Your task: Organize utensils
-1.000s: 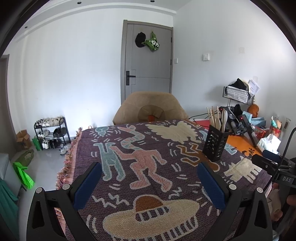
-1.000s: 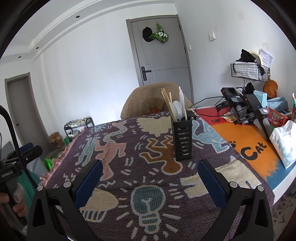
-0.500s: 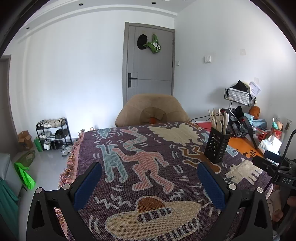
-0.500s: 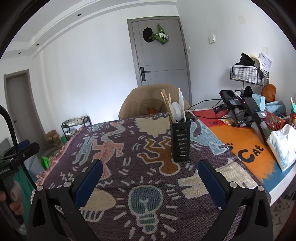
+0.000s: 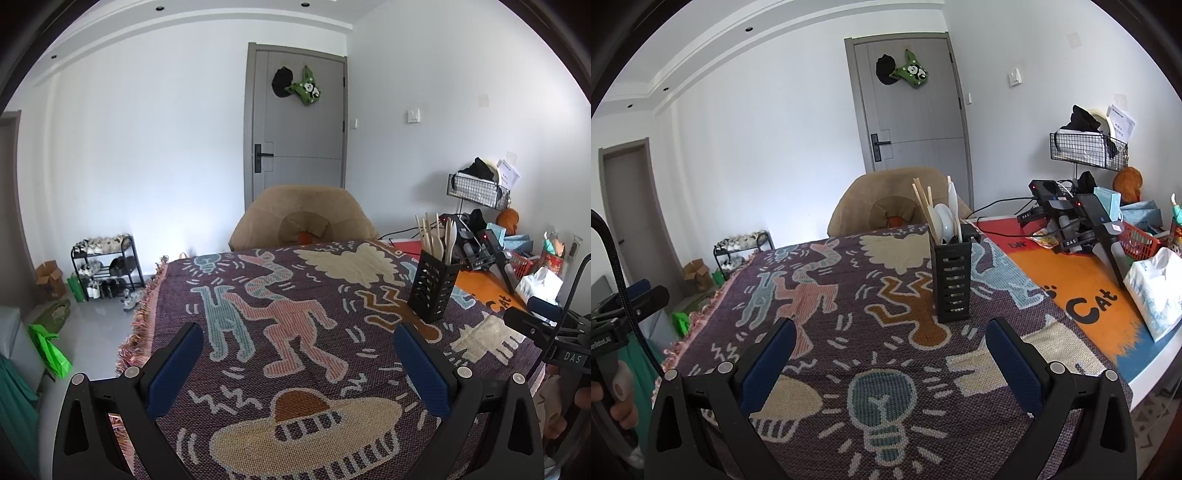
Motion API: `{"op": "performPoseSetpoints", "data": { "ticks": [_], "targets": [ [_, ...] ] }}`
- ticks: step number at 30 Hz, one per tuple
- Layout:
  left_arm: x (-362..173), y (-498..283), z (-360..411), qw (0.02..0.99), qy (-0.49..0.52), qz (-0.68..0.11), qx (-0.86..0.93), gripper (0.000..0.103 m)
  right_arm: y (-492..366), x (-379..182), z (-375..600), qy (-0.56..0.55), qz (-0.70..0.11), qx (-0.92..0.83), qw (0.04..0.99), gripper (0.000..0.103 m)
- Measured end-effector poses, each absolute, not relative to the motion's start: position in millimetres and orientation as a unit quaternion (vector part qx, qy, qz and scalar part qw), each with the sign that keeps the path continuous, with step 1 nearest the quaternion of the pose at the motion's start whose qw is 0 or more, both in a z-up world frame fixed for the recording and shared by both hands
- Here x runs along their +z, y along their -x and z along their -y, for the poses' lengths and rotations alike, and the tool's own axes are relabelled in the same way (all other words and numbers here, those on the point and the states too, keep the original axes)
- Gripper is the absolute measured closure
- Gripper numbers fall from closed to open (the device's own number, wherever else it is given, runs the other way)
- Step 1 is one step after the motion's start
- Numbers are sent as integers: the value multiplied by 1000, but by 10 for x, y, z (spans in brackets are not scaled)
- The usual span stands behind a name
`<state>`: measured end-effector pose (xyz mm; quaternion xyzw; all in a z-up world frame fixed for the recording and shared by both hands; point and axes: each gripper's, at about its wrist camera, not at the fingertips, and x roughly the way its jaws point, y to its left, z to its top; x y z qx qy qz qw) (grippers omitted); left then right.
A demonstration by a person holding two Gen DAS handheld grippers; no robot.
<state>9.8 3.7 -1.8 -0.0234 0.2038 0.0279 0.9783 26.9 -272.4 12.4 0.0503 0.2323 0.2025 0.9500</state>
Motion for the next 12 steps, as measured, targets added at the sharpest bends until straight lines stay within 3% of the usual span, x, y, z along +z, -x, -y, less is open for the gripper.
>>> {"op": "performPoseSetpoints", "data": {
  "ticks": [12],
  "targets": [
    [-14,-86,-21,980,20,-195,32,0,-282,119,2764,-56,-229,197,952,0]
  ]
}}
